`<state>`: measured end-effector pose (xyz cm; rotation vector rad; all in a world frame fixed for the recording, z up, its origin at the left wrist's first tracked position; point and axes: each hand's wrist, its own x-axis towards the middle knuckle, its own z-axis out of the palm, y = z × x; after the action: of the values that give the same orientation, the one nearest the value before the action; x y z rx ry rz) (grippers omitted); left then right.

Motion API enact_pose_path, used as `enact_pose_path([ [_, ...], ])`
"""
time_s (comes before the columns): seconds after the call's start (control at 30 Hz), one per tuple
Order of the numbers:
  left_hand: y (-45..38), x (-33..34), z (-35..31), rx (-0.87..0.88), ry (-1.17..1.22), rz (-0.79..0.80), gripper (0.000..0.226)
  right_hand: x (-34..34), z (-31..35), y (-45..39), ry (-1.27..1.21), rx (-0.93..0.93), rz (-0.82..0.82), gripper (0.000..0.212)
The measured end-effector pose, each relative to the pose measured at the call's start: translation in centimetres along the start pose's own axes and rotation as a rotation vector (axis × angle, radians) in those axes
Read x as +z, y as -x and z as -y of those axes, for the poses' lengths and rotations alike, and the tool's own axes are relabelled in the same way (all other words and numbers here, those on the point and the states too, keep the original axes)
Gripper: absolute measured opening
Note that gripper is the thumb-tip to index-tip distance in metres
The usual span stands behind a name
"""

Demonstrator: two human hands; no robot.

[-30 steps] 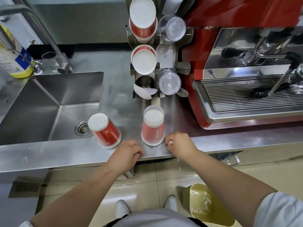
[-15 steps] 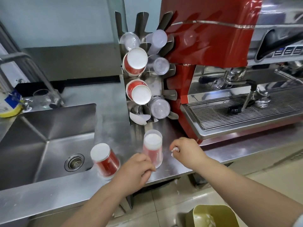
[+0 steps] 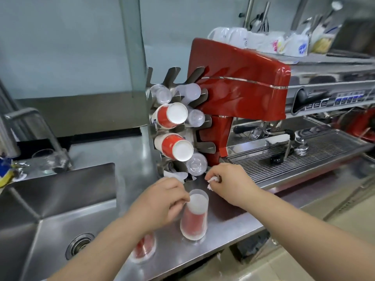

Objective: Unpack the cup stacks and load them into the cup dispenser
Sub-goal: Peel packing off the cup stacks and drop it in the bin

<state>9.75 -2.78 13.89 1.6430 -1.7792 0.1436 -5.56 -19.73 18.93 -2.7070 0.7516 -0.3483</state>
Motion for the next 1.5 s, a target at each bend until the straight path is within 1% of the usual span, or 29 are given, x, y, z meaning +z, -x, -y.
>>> enact_pose_path([
  [0.17,-1.0,-2.1,0.5,0.055,-0.016,0.028,0.016,-1.5,2.7,-0.2,0.034,-0.032,-0.034,0.019],
  [0.33,-1.7,-2.9,-0.1,0.063,-0.038,0.012,0.016,-2.2,3.7,0.0,0.043,-0.054,-0.075,0.022],
  [0.47,-2.6,-2.6,-0.9,0.062,-0.040,0.016,0.016,-3.1,3.1,0.8,0.029,-0.049,-0.087,0.023],
  [0.63,-5.3,-0.8,-3.0,0.037,-0.045,0.058,0.018,-5.1,0.2,3.3,0.024,-0.022,-0.125,0.020],
  [0.87,-10.0,4.8,-8.8,0.162,-0.021,0.111,0.020,-8.4,-6.8,8.4,0.029,0.101,-0.126,0.021],
  [1.03,-13.4,9.8,-13.4,0.203,0.026,0.207,0.014,-10.9,-12.1,12.4,0.034,0.187,-0.148,0.021],
  [1.13,-14.9,12.8,-15.9,0.223,0.036,0.242,0.020,-11.7,-15.4,14.9,0.024,0.242,-0.160,0.019],
  [1.2,-15.8,14.9,-17.6,0.230,0.060,0.294,0.022,-11.9,-17.6,16.8,0.021,0.297,-0.167,0.021],
  [1.3,-16.6,18.5,-19.5,0.252,0.095,0.390,0.024,-11.4,-20.8,19.7,0.015,0.388,-0.167,0.022],
  [1.4,-16.7,22.5,-20.9,0.260,0.113,0.458,0.018,-9.9,-23.8,22.5,-0.042,0.503,-0.153,0.021],
  [1.5,-16.2,26.7,-22.4,0.257,0.157,0.540,0.023,-7.3,-27.0,25.1,-0.075,0.623,-0.115,0.023],
])
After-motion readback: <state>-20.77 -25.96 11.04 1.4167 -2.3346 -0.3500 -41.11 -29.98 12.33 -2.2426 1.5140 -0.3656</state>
